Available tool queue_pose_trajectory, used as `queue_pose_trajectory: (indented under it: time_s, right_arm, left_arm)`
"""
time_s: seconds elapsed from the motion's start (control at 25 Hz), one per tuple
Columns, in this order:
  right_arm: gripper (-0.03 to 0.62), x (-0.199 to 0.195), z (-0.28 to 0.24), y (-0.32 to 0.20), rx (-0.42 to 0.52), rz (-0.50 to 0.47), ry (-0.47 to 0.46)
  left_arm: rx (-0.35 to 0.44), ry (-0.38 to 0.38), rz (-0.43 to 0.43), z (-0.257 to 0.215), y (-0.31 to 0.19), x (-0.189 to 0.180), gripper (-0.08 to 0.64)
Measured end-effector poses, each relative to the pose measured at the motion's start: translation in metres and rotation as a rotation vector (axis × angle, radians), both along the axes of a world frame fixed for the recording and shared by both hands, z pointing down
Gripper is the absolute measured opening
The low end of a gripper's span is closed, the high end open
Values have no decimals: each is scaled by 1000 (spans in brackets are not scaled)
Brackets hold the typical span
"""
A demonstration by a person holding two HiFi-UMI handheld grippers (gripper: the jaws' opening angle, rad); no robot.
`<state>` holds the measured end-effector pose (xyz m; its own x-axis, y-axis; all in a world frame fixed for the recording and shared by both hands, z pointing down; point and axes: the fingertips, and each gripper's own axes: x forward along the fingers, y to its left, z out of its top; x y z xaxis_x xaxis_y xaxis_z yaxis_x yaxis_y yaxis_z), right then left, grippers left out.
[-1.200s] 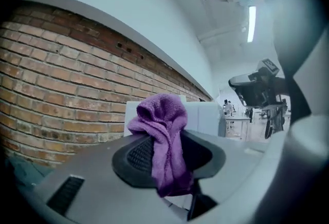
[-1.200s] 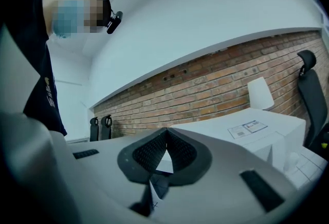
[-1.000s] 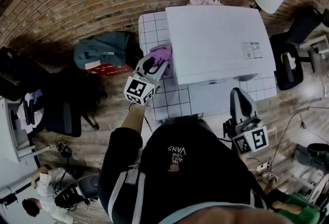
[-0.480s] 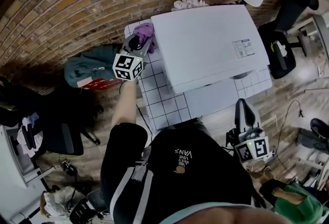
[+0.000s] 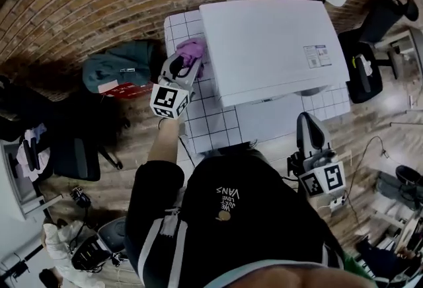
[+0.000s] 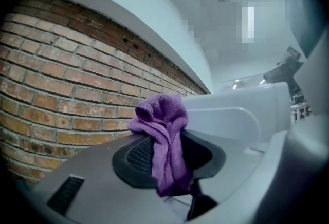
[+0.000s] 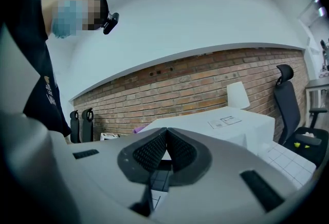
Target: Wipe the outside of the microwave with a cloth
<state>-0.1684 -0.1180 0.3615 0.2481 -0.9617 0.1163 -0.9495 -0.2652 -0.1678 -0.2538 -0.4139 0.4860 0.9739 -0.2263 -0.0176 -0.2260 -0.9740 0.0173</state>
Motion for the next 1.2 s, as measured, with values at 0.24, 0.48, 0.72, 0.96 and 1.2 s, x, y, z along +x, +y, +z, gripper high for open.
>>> queue_pose_trajectory:
  time_s: [0.24,0.48,0.72,0.96,1.2]
  right_arm:
    - [-2,-17,4,-25,-14,-139,-6]
    - [-2,-38,9,-38,-41,-225,-23]
    - [-2,-36,8,-27,-57,-181,-16]
    - [-2,-26,7,-9,-69,-81,-11]
    - [-2,-18,11,12,-72,33,-22]
  left_arm:
    - [-50,17,-32,21,87,-42,141]
    - [-96,-6,-16,42,139,-61,141]
    - [-90,15,4,41,127,-49,141]
    - [-53,6,23,41,78,-28,141]
    - [-45,11,1,34,7,10,141]
